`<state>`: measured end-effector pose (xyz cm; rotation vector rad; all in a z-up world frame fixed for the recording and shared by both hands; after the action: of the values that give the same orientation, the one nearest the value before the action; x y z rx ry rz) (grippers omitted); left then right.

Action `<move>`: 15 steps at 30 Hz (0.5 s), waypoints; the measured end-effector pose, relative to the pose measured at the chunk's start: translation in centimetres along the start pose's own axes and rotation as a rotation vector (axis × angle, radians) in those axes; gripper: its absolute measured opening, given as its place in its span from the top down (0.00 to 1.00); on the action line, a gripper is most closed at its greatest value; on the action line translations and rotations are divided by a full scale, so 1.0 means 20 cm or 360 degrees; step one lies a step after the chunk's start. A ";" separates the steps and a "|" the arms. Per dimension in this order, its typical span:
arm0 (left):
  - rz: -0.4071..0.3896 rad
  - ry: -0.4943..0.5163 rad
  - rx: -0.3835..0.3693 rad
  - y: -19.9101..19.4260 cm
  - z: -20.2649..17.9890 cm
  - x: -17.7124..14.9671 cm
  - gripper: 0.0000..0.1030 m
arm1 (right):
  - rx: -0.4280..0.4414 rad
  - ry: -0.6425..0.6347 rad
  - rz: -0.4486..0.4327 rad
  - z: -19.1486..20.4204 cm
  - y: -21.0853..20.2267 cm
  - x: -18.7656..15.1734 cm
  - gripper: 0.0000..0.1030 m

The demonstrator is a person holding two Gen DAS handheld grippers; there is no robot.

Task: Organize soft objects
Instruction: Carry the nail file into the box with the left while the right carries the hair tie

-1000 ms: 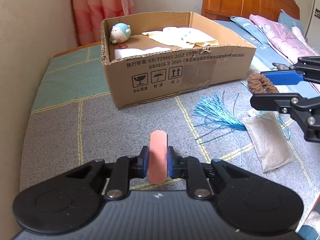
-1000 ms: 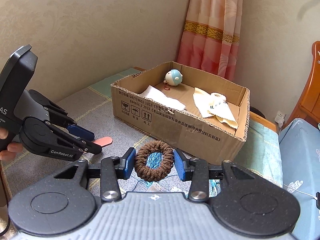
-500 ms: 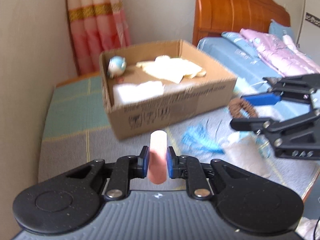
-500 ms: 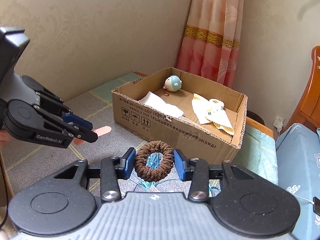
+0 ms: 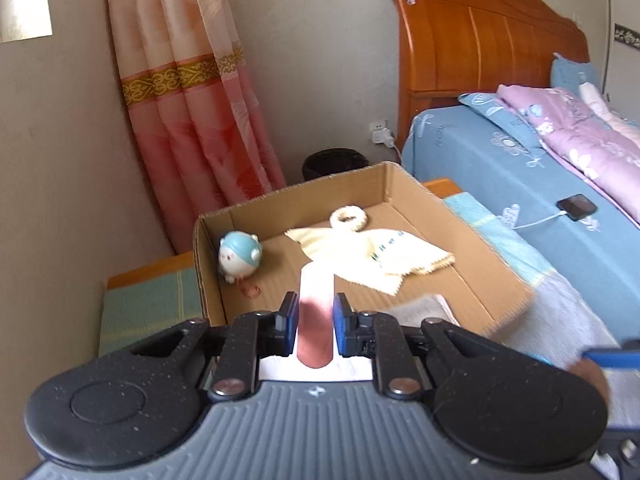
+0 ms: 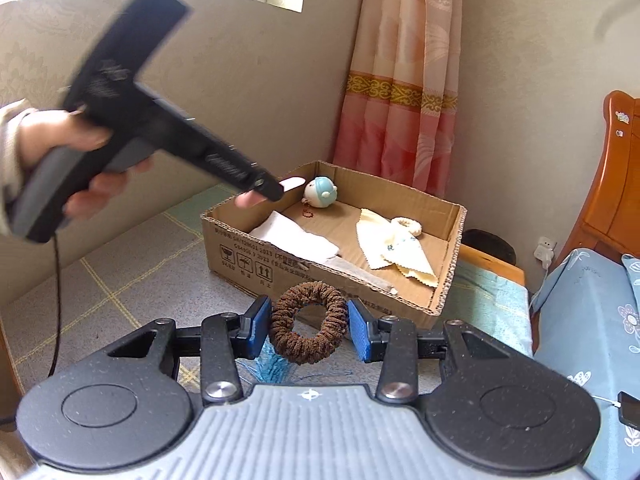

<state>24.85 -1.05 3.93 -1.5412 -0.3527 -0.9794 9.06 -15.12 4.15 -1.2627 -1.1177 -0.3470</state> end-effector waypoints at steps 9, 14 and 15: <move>0.0021 -0.0142 0.0082 0.21 0.12 0.05 0.12 | -0.0065 0.0005 0.0005 -0.05 -0.02 0.01 0.55; -0.0014 -0.0212 0.0071 0.09 0.14 0.01 0.08 | -0.0062 0.0018 0.0031 -0.08 0.01 0.02 0.54; -0.0029 -0.0216 0.0081 0.06 0.14 -0.01 0.06 | -0.0056 0.0026 0.0039 -0.09 0.02 0.03 0.54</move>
<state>26.65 1.25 3.27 -1.5645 -0.4845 -0.8752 10.54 -16.29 4.54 -1.3015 -1.0851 -0.3595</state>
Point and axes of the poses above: each gripper's, at about its wrist camera, not at the fingertips, and y roughly the way its jaws point, z to its left, x to its top, the point moved 3 cm from there along y, roughly the way its jaws point, and after that the axes turned 1 degree about -x, right-handed, at the moved point
